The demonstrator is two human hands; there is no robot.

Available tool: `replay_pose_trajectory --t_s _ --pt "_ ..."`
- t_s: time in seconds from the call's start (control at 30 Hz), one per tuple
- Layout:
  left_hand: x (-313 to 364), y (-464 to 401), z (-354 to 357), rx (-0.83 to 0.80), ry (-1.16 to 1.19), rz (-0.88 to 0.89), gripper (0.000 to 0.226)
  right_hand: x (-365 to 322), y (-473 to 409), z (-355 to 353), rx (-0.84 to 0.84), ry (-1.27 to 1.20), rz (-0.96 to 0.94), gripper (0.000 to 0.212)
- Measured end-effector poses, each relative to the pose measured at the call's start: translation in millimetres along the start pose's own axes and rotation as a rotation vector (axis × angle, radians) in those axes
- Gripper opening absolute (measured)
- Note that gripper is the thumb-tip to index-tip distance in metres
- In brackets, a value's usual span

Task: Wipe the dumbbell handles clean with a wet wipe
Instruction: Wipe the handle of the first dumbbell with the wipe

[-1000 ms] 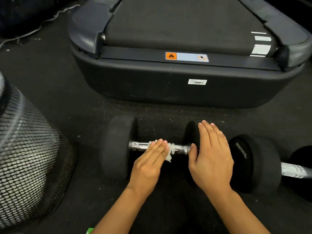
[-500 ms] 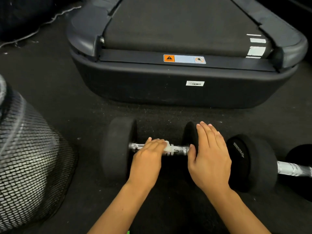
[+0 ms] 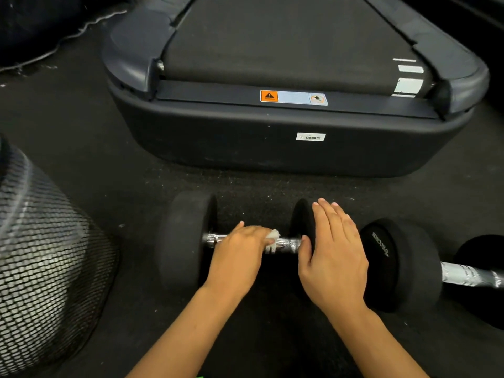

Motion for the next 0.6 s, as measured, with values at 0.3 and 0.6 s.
replay_pose_trajectory --t_s 0.3,0.6 --pt "7 -57 31 -0.639 0.221 -0.238 0.022 -1 0 -1 0.02 -0.004 -0.012 0.051" --pt "1 -64 37 -0.721 0.29 -0.274 0.025 0 2 1 0.031 -0.006 -0.014 0.052"
Point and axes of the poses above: each hand's wrist, its own y-axis away from the middle knuckle, its own z-axis out of the palm, x = y × z, the point moved 9 cm from there along -y, towards the middle knuckle, and after that the axes turned 14 degrees about -x, right-handed, at the moved point
